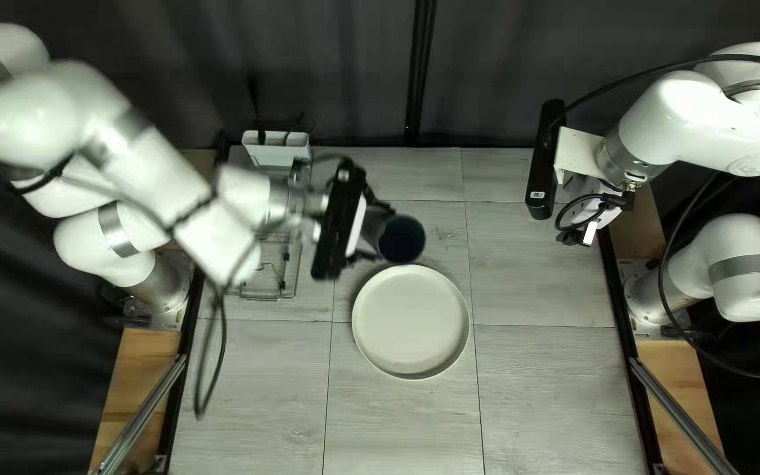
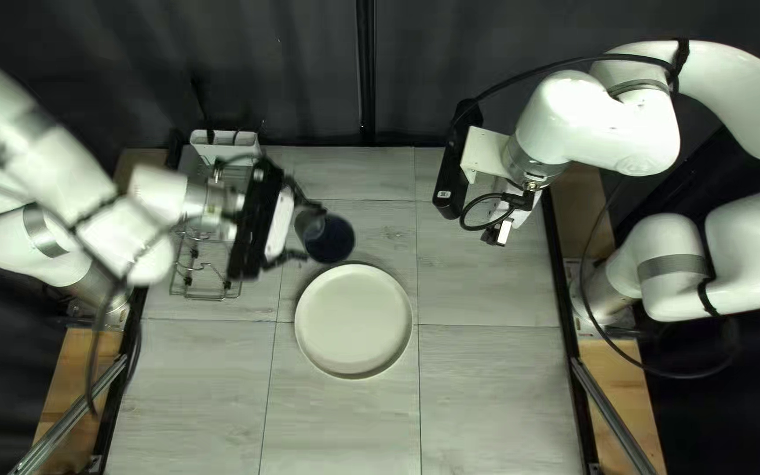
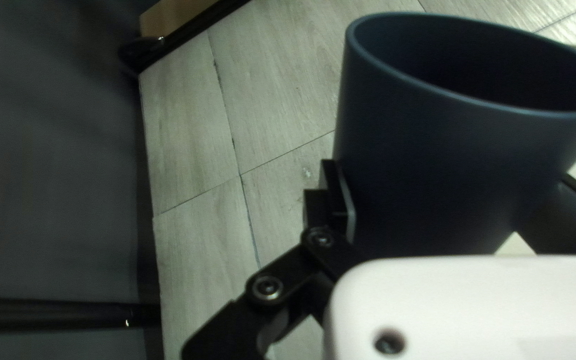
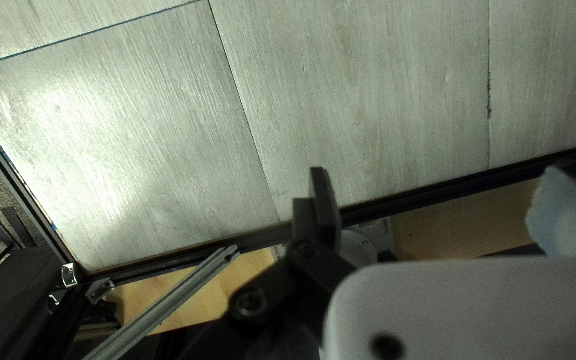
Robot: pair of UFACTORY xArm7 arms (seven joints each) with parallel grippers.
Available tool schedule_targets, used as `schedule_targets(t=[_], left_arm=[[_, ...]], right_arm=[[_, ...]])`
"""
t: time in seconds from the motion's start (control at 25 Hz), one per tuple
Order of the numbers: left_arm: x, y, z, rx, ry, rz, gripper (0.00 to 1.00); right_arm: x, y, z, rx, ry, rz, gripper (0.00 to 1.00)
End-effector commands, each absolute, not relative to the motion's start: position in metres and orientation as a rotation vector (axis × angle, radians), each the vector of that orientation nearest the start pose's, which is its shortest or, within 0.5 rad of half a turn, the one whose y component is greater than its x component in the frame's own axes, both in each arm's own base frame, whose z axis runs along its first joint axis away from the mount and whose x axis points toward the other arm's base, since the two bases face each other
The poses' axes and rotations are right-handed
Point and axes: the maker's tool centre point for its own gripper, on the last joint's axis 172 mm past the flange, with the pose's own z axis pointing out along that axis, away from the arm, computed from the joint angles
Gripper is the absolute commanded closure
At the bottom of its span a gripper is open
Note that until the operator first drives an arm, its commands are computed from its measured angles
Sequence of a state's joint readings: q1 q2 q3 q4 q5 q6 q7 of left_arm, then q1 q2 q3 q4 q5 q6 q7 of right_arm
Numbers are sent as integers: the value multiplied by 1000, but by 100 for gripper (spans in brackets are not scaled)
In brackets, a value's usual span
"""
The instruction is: Pick up and place plate onto table. Place down one fork to the left of the plate. Place spoon and knife to the right of the plate. Place cup above the knife and spoon
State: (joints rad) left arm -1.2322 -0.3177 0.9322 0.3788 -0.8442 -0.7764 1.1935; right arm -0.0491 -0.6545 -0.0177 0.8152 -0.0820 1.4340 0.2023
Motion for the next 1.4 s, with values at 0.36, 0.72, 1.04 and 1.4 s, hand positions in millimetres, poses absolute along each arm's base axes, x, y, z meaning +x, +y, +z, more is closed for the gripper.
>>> schedule_targets(t=[0.36,0.72,1.04,1.4], left_arm=[[498,69,225,-2342,319,-1601,100],[506,54,215,-2358,249,-1656,100],[510,43,216,-2376,233,-1684,100],[506,42,215,-2341,60,-1756,100]], right_arm=[[296,-40,308,-3183,409,-65,0],[296,-40,308,-3183,409,-65,0],[296,-40,308,-3183,409,-65,0],[296,-40,308,-3183,409,-65,0]])
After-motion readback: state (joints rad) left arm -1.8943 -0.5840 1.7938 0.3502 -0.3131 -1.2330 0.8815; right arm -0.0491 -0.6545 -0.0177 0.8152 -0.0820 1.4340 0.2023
